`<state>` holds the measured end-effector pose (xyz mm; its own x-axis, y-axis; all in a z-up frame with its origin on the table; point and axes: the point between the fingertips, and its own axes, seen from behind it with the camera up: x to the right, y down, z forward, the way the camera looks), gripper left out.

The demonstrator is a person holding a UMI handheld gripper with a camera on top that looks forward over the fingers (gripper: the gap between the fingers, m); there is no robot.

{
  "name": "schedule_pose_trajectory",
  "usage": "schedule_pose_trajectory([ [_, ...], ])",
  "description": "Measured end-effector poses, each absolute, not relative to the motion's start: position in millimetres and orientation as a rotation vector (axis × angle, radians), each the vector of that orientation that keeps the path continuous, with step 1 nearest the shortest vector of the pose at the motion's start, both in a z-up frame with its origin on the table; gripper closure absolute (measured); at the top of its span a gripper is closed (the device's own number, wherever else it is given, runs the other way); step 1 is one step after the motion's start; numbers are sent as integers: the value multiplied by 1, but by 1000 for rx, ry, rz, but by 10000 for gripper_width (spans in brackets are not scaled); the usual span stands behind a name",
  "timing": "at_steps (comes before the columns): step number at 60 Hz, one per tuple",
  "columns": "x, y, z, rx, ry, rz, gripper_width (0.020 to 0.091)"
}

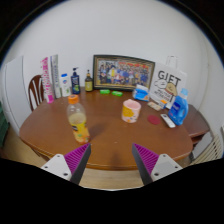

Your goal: Pour water

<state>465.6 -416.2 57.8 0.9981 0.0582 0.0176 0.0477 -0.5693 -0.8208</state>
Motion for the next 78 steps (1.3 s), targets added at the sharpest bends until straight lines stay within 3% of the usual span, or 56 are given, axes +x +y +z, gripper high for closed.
schedule_pose_trajectory([
  [11,359,-372,46,-2078,-114,151,242],
  [23,329,-302,13,-2011,-26,140,272],
  [30,332,-276,-5,-1993,25,119,411],
  [32,332,-271,-5,-1980,23,119,473],
  [36,328,-265,-3,-1953,-10,120,666],
  [38,327,-264,-2,-1952,-33,110,664],
  [40,326,-263,-3,-1946,-60,97,726],
  [44,325,-263,-3,-1955,-77,101,770],
  [45,324,-263,-3,-1958,-76,106,818],
  [58,313,-247,40,-1944,-53,191,849],
  [78,313,-158,177,-1684,538,1136,851],
])
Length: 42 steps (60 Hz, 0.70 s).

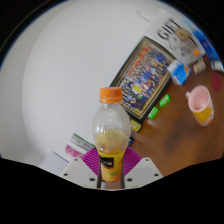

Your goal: Pour water

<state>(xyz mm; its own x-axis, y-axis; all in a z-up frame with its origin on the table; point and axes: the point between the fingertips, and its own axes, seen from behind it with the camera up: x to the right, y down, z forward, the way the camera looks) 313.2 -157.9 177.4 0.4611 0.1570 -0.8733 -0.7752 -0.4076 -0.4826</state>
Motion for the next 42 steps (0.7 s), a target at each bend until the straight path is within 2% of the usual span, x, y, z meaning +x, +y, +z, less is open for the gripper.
schedule_pose_trajectory([
  [4,330,-141,190,-1594,711,1322,849],
  [9,356,-123,191,-1482,914,1492,849],
  [21,408,-94,160,-1208,1296,1803,849],
  [26,426,-80,138,-1080,1431,1885,849],
  [32,432,-75,119,-1067,1470,1903,851],
  [42,427,-75,122,-1128,1472,1919,850],
])
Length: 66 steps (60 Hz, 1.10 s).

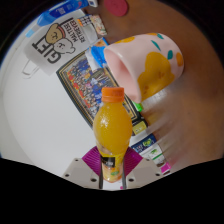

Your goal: Pour water

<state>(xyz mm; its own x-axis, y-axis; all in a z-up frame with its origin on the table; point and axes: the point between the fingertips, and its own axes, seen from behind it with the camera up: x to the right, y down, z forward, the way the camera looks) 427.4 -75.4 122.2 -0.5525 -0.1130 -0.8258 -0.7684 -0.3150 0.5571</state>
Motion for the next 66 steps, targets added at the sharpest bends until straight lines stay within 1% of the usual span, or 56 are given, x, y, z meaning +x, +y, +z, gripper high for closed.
schedule_pose_trajectory([
  [8,417,-81,131,-1335,1323,1800,850],
  [14,421,-85,142,-1532,1060,1600,850],
  [18,431,-86,156,-1636,856,1404,851],
  [26,490,-77,191,-1686,451,974,850],
  [27,492,-80,199,-1697,421,915,851],
  [32,539,-76,206,-1702,268,643,850],
  [35,574,-72,199,-1693,203,491,850],
  [40,626,-65,180,-1727,135,265,849],
  [44,661,-62,146,-1782,104,141,849],
  [46,678,-61,123,-1800,94,105,849],
  [55,722,-64,44,-1899,106,25,848],
  [64,731,-73,-14,-1955,133,28,847],
  [65,731,-76,-19,-1963,130,26,836],
  [66,731,-73,-13,-1917,128,24,843],
])
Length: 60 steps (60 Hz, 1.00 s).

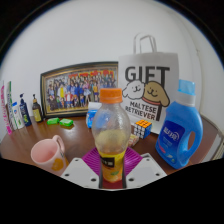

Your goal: Pour water

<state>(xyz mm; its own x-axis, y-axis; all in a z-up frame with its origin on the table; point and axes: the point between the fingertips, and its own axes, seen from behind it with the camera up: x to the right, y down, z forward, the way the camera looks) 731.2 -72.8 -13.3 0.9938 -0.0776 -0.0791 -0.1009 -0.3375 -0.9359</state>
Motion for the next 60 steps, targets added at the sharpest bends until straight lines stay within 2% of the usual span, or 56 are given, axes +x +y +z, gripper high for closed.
schedule_pose_trajectory([
  [7,734,-74,-14,-1886,130,-3,819],
  [8,732,-75,-14,-1886,134,-8,777],
  [10,731,-75,-15,-1887,137,-10,757],
  [15,732,-75,-18,-1924,142,-18,644],
  [16,735,-76,-21,-1942,144,-22,609],
  [21,733,-86,-29,-2024,153,-36,237],
  [24,733,-94,-27,-2052,168,-42,269],
  [27,731,-105,-21,-2065,179,-45,241],
  [31,726,-121,-9,-2079,183,-53,249],
  [50,666,-253,83,-2156,203,-133,249],
  [60,631,-325,114,-2179,206,-162,248],
])
